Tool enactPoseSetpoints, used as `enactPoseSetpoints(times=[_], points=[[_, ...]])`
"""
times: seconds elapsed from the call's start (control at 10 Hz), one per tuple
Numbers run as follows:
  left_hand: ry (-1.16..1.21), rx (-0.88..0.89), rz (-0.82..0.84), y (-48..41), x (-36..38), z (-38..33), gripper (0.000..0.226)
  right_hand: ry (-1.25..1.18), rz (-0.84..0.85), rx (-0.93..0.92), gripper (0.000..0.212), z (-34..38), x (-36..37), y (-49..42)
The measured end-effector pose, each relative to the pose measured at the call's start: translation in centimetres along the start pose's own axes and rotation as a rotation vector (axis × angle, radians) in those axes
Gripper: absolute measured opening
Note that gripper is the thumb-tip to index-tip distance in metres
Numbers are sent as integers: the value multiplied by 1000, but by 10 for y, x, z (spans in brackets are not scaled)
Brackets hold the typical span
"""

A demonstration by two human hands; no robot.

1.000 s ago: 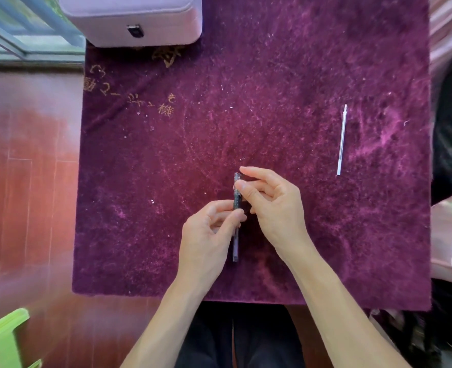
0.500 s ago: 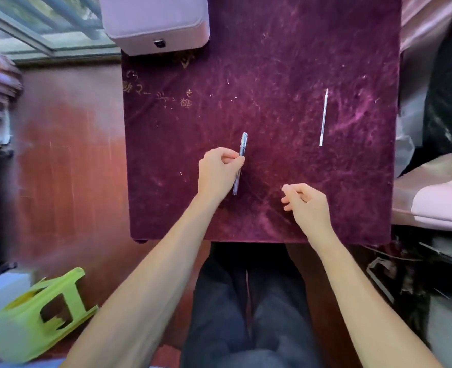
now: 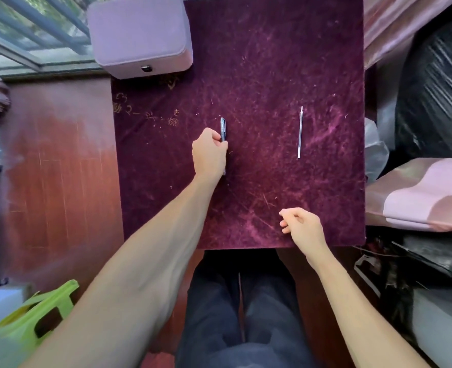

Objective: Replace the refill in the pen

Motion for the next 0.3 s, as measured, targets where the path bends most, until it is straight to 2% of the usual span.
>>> enactPoseSetpoints(times=[0.3], points=[[26, -5, 27, 15, -14, 3, 21, 15, -8, 10, 17, 1, 0, 12]])
Point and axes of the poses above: each hand's wrist, its own y-axis away from the middle knuckle, its own x-axis out of the palm, z = x × y, the point moved 2 cm from there along -y, towards the middle knuckle, and after that the axes turned 1 degree about -y, right-handed, at the moved point
